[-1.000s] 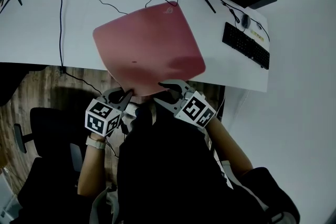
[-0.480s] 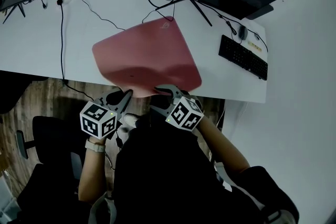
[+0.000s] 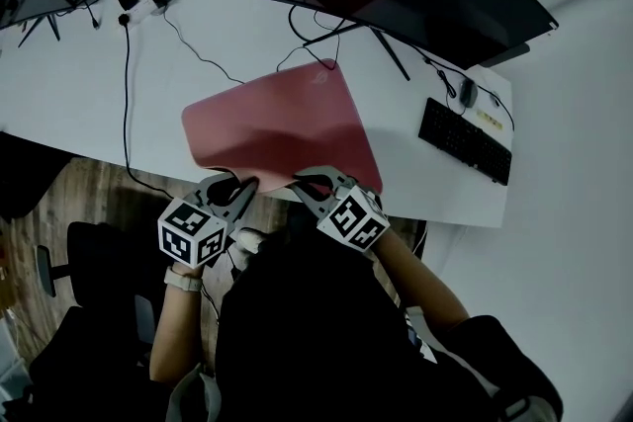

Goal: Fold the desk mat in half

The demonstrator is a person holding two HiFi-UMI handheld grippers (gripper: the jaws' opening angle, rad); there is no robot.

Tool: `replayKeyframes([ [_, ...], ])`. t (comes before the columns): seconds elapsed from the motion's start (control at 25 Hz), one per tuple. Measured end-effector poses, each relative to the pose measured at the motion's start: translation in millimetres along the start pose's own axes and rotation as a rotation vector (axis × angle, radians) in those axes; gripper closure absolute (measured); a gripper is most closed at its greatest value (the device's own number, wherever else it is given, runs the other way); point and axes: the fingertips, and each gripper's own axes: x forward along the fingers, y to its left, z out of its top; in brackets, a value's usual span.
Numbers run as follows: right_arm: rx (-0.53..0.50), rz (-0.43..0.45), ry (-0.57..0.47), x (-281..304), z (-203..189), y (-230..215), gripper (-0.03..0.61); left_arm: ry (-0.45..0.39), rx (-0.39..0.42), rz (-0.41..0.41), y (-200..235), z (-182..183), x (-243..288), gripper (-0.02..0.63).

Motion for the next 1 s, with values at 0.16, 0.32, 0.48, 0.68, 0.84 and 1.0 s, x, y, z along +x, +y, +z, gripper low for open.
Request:
replayKeyframes([
  [0.16,0.013,0.011,-0.008,3,4,-23,0.549,0.009,0.037,0.014,4,8,7,0.548],
  [0.32,0.002,0.029,-0.004,10,6,-38,0.549,0.0,0.035,0.028,9,13,11,0.536],
  [0.48,-0.009,0.049,-0.009,16,9,-55,0.548,0.009,0.057,0.034,11,20,17,0.497],
  [0.68,-0.01,0.047,0.004,23,8,-75,0.549,-0.007,0.109,0.098,19,36,16,0.42],
  [0.84,0.022,0.046,0.001,28,7,-92,0.549,0.021,0.115,0.153,33,36,16,0.416],
  [1.0,0.082,0.02,0.011,31,1,-115,0.549,0.033,0.087,0.183,48,30,19,0.413],
])
